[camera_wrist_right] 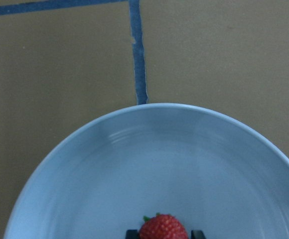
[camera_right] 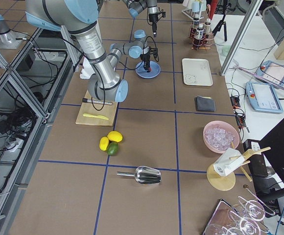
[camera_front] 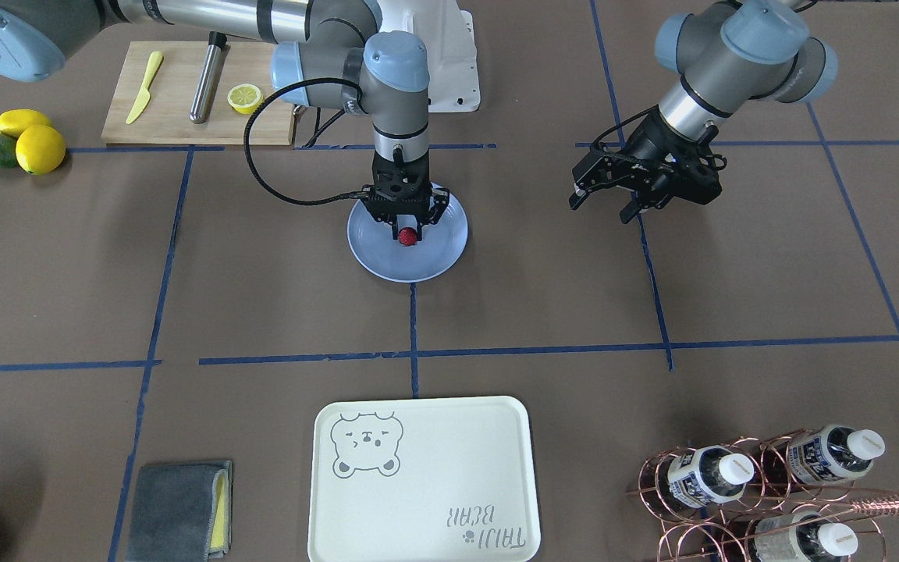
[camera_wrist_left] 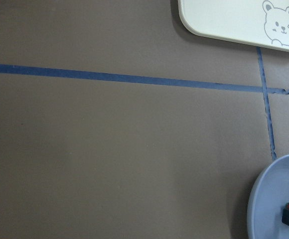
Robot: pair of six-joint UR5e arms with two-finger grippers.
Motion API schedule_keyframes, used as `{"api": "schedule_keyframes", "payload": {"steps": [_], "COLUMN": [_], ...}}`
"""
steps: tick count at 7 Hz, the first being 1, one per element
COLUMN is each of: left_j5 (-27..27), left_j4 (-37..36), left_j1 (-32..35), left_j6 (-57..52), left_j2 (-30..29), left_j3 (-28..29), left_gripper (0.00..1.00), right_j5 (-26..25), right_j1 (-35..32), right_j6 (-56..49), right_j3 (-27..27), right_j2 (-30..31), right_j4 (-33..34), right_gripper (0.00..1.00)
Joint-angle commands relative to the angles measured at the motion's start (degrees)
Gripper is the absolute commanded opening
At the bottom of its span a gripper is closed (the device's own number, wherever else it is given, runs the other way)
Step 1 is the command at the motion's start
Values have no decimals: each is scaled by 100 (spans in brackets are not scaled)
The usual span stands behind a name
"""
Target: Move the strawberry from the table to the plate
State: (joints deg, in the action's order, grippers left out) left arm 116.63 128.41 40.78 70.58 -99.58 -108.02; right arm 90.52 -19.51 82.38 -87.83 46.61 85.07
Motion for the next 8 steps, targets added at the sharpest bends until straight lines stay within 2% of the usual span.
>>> {"api": "schedule_keyframes", "payload": {"steps": [1,3,4,5,6,7,8], "left_j5": [0,9,26,253,525,919,1506], "left_j4": [0,0,0,0,9,157,211], "left_j1": [0,18,183,489,997,1576,2504], "left_j6": [0,-9,-70,-784,-1618,-2722,-4073], "left_j2": [0,9,200,620,1050,1559,1886], "left_j3": [0,-17,-70,-235,-324,-308,-64], "left_gripper": [100,100,100,100,100,100,100], "right_j5": [27,719,1070,1508,1713,2063,2310], "right_j1": [0,-480,-814,-1244,-1692,-2192,-2815], "right_j6": [-3,-64,-169,-831,-1551,-2168,-3166], "right_j3": [-15,-539,-1160,-1880,-2340,-2379,-2510], "right_j2": [-11,180,574,1222,1855,2296,2936], "right_j4": [36,71,341,431,432,397,370], "right_gripper": [100,100,100,100,100,100,100]}}
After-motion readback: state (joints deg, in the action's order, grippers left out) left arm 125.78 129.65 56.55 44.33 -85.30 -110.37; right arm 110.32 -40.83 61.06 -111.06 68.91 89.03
